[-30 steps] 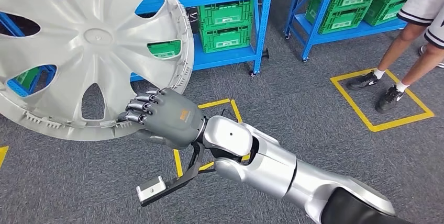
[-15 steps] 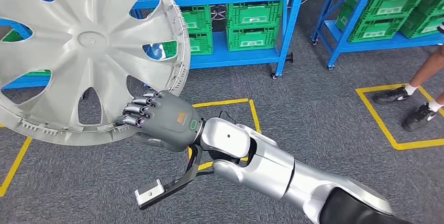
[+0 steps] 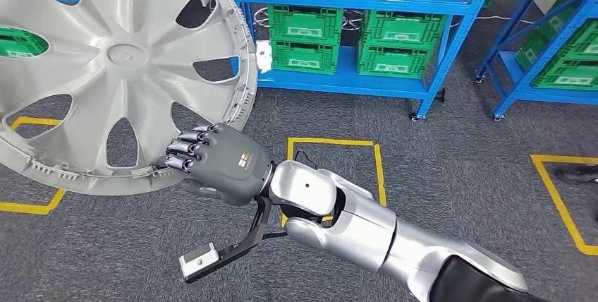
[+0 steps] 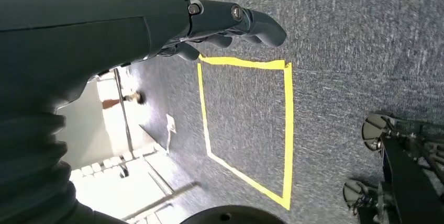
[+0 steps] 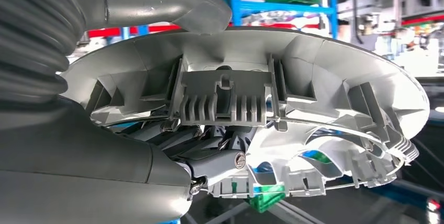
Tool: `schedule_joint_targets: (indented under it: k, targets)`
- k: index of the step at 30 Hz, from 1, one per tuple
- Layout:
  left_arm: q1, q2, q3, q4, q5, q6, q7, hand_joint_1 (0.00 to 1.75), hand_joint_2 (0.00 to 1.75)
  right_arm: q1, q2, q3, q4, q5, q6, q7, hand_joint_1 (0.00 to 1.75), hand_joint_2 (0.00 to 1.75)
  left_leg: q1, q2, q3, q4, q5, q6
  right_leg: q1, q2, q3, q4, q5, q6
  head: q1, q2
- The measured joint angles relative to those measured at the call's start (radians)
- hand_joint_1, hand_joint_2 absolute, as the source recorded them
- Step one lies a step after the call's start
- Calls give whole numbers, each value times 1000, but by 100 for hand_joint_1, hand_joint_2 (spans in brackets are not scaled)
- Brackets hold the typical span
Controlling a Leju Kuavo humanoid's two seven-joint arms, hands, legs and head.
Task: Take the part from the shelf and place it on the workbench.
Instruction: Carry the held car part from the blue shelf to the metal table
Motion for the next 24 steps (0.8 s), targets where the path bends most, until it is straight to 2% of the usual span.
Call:
schedule_joint_targets:
  k: [1,3,4,5,7,8,9,10,11,12,13,15,16,18,19,20,21,22,23,24]
  targets:
    - [0,-1,0,0,0,0,0,0,175,0,0,-1,0,1,1,0,175,175,1,-10,-4,-2,4,-7,3,10,8,-21,3,-4,0,0]
    - [2,1,0,0,-1,0,0,0,175,0,1,-2,0,6,3,0,175,175,4,-29,-11,-9,14,-22,5,-8,8,-28,11,-13,0,0]
    - [3,1,0,0,-2,0,0,0,175,0,4,-2,0,9,4,1,175,175,3,-20,-15,-7,14,-27,3,-20,10,-33,17,-18,-2,0]
    - [3,1,0,1,-2,0,0,0,175,0,6,-3,0,11,5,2,175,175,2,4,-24,9,2,-32,0,-33,11,-38,23,-25,-5,0]
    - [0,0,0,1,-3,-1,2,0,175,1,8,-5,0,14,6,3,175,175,-1,71,-65,102,-56,-40,-2,-62,11,-44,29,-33,-12,0]
    - [-2,0,0,1,-3,-1,2,0,175,2,8,-7,0,15,6,3,175,175,1,91,-94,171,-92,-44,-1,-78,9,-43,29,-35,-14,0]
    - [-2,0,0,1,-4,-1,1,0,175,4,8,-8,0,15,7,3,175,175,3,99,-117,232,-118,-48,-1,-93,7,-43,29,-35,-14,0]
    - [-2,0,0,1,-4,-1,0,0,175,6,8,-8,0,16,7,3,175,175,4,103,-126,265,-128,-51,-1,-109,6,-43,29,-35,-14,0]
    - [-2,1,0,1,-4,-1,0,0,175,7,8,-8,0,16,7,3,175,175,6,107,-116,260,-120,-54,-2,-124,6,-43,28,-34,-15,0]
    - [-1,2,0,1,-4,0,1,0,175,8,8,-8,0,17,7,3,175,175,7,114,-83,213,-98,-56,-3,-138,6,-42,27,-32,-15,0]
    - [-1,3,0,1,-4,0,2,0,175,7,8,-8,0,17,7,3,175,175,7,132,-38,141,-72,-56,-3,-152,7,-40,25,-28,-15,0]
    - [-4,4,0,0,-4,1,2,0,175,6,7,-9,-1,18,8,3,175,175,3,166,31,24,-41,-45,2,-175,7,-34,18,-16,-15,0]
    - [-5,3,0,0,-4,2,2,0,175,5,7,-10,-1,19,9,3,175,175,0,174,43,0,-38,-37,5,-185,8,-32,16,-10,-14,0]
    - [-5,3,0,0,-7,2,1,0,175,4,9,-12,-1,21,11,3,175,175,-2,154,39,-2,-38,-19,7,-203,12,-33,13,1,-12,0]
    - [-4,3,0,0,-8,3,0,0,175,4,9,-12,-1,21,12,3,175,175,-1,142,38,-3,-36,-13,5,-198,13,-30,9,8,-11,0]
    - [-4,3,0,0,-10,3,0,0,175,4,10,-13,-3,22,12,4,175,175,1,131,37,-4,-34,-6,1,-178,9,-15,-4,14,-11,0]
    - [-5,3,0,0,-11,3,0,0,175,5,10,-14,-4,22,12,5,175,175,3,121,37,-6,-31,0,-2,-148,-5,18,-27,20,-10,0]
    - [-7,3,0,0,-12,3,1,0,175,6,9,-15,-5,24,13,7,175,175,4,111,35,-7,-29,4,-4,-112,-29,74,-59,23,-9,0]
    - [-8,3,0,0,-14,3,1,0,175,8,8,-16,-6,27,13,10,175,175,4,100,33,-7,-28,8,-4,-88,-63,142,-93,24,-8,0]
    - [-9,3,0,0,-15,4,0,0,175,12,6,-17,-6,30,13,12,175,175,3,87,31,-7,-27,10,-4,-77,-96,209,-119,24,-8,0]
